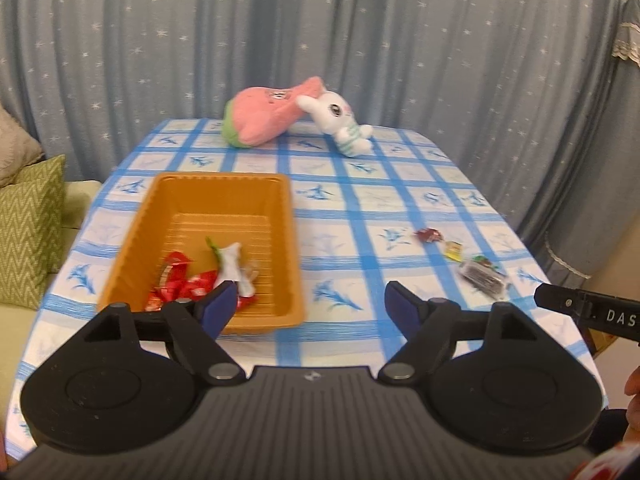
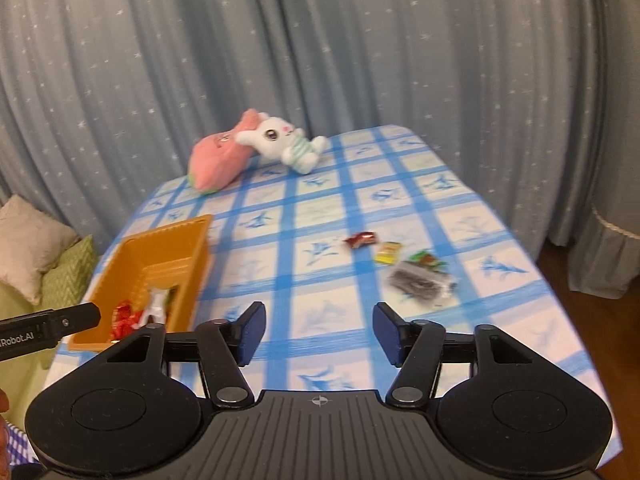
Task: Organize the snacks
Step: 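Move both open tools back toward the remaining snacks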
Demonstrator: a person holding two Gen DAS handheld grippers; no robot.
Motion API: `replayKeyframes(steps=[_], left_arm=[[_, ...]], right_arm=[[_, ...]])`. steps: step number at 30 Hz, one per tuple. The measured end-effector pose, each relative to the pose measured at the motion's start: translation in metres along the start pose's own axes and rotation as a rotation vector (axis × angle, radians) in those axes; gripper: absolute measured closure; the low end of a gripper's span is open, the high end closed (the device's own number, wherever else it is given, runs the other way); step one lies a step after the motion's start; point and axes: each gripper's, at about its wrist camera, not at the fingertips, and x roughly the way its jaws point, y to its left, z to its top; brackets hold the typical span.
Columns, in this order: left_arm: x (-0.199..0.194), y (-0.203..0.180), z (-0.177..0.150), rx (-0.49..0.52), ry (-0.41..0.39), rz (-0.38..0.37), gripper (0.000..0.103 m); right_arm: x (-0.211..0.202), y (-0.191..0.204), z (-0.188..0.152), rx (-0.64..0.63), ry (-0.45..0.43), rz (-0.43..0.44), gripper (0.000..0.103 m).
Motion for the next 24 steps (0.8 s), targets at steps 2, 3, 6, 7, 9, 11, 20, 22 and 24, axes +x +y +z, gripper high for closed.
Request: replayKeyframes(steps=[2,3,6,7,9,11,20,22,24], left_arm=[[0.002,-0.011,-0.001,0.011,0.004,-0.015,0.023],[0.004,-0.016,-0.001,0.018,0.007,-0.023,0.022],[0.008,-0.031,-0.001,0.032,0.013,-0.045,0.020],[0.010,-0.036,-0.002,0.038,0.014,-0.051,0.019],[0.013,-0.045,-0.002,0.051,0.019,-0.061,0.019],[0.016,-0.053,-0.002,0.062,0.023,-0.069,0.019],[0.030,-0.081,-0.002,0.095,0.042,-0.097,0.017],[0.032,-0.086,-0.002,0.102,0.045,-0.102,0.017],[0.035,-0.091,-0.002,0.109,0.048,-0.106,0.017]], right_arm=[[-0.004,-0.011,0.000,0.012,-0.005,-0.016,0.038],[-0.005,-0.015,0.000,0.015,-0.006,-0.026,0.037],[-0.010,-0.029,0.000,0.032,-0.009,-0.048,0.036],[-0.011,-0.034,0.000,0.038,-0.009,-0.054,0.036],[-0.013,-0.043,0.000,0.048,-0.012,-0.068,0.036],[-0.015,-0.050,0.001,0.057,-0.011,-0.076,0.036],[-0.018,-0.076,0.003,0.088,-0.015,-0.103,0.035],[-0.018,-0.081,0.003,0.094,-0.014,-0.107,0.035],[-0.017,-0.085,0.003,0.100,-0.013,-0.110,0.035]])
